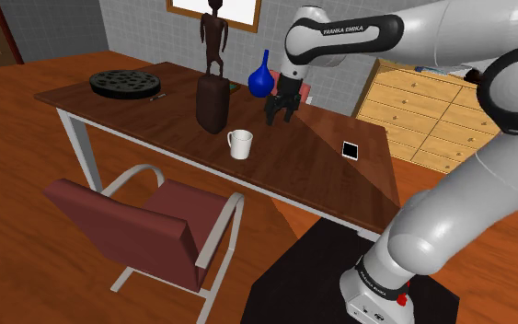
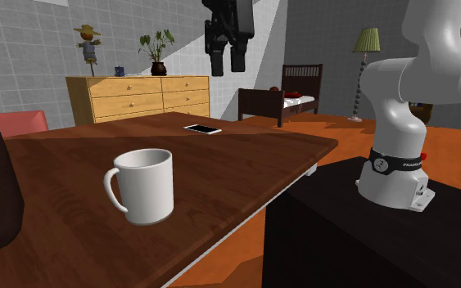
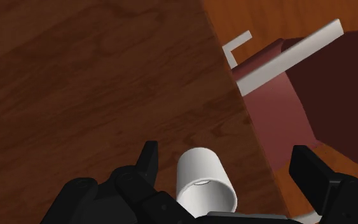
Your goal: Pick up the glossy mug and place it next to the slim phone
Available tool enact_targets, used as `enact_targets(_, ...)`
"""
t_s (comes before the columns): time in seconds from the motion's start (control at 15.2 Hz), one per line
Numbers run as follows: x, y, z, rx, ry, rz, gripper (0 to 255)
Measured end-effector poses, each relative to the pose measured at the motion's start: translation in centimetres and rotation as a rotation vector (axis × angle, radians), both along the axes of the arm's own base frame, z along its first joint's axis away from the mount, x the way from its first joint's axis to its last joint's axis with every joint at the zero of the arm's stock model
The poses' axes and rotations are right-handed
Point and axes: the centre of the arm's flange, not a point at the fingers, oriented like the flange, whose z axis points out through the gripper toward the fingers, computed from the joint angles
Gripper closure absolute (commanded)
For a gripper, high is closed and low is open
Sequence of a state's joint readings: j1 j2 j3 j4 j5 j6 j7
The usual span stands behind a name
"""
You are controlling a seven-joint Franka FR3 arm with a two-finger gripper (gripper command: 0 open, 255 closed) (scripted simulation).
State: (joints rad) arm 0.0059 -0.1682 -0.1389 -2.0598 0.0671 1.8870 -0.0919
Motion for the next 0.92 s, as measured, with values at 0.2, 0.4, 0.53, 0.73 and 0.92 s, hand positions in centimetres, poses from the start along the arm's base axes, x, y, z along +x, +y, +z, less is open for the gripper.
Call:
enact_targets(0.2, 3.6, -0.7, -2.7, -0.004, 0.012, 0.002, 0)
enact_targets(0.4, 6.9, -1.4, -4.9, -0.007, 0.023, 0.005, 0)
enact_targets(0.53, 9.0, -1.8, -6.8, -0.009, 0.03, 0.007, 0)
enact_targets(0.73, 12.2, -2.4, -9.0, -0.013, 0.041, 0.009, 0)
enact_targets(0.92, 15.3, -3.2, -11.4, -0.016, 0.052, 0.012, 0)
